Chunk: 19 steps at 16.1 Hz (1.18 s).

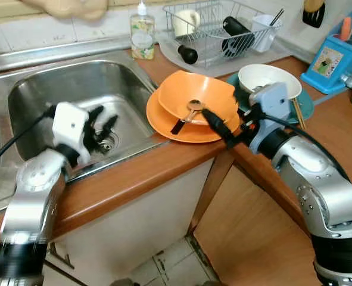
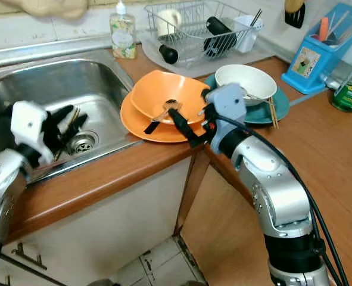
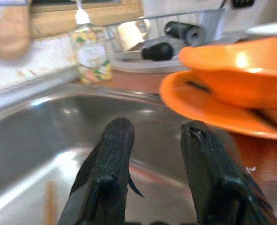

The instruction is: Kitchen organization

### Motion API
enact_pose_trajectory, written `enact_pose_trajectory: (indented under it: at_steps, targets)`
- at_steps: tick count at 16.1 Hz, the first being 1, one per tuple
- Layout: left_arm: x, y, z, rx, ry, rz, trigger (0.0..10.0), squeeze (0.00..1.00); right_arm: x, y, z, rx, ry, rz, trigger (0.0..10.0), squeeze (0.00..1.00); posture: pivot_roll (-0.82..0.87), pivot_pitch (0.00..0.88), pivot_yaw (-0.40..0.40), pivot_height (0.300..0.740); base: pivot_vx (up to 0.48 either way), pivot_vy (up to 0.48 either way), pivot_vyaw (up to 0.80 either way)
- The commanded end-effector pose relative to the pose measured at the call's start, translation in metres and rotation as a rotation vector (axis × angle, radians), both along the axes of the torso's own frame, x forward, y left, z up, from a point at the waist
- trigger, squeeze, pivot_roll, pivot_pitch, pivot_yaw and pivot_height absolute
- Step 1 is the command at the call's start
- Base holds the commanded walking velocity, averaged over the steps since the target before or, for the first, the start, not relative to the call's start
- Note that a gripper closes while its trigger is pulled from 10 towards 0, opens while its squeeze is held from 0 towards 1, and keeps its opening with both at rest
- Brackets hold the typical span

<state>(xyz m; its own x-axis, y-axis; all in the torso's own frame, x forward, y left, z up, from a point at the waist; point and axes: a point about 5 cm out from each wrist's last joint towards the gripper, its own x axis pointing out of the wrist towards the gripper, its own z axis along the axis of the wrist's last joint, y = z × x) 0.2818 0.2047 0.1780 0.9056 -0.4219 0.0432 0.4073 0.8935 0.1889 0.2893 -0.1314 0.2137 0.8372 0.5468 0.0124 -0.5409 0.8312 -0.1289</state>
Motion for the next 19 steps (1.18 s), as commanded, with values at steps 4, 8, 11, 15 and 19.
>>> enact_pose_trajectory:
  at_steps: [4,8,11,15,19]
  targets:
    - [-0.027,-0.036,0.01,-0.145,0.036,-0.206,10.0,0.0,0.0,-0.004,-0.009,0.069,0.067,-0.049,10.0,0.0,-0.12,0.0,-0.041,0.74,0.0,0.0,0.0]
    - [-0.041,-0.05,0.0,-0.095,0.135,-0.285,10.0,0.0,0.006,-0.012,-0.017,0.159,0.124,-0.062,10.0,0.0,-0.12,0.0,-0.041,0.74,0.0,0.0,0.0]
    - [-0.042,-0.054,0.001,-0.112,0.149,-0.297,10.0,0.0,0.009,-0.012,-0.021,0.186,0.154,-0.045,1.3,0.0,-0.12,0.0,-0.044,0.74,0.0,0.0,0.0]
    - [-0.046,-0.064,0.001,-0.109,0.169,-0.337,10.0,0.0,0.015,-0.014,-0.028,0.186,0.187,-0.06,0.0,0.0,-0.12,0.0,-0.048,0.74,0.0,0.0,0.0]
    - [-0.047,-0.069,-0.002,-0.103,0.185,-0.345,10.0,0.0,0.017,-0.028,-0.026,0.195,0.174,-0.093,0.0,0.0,-0.12,0.0,-0.048,0.74,0.0,0.0,0.0]
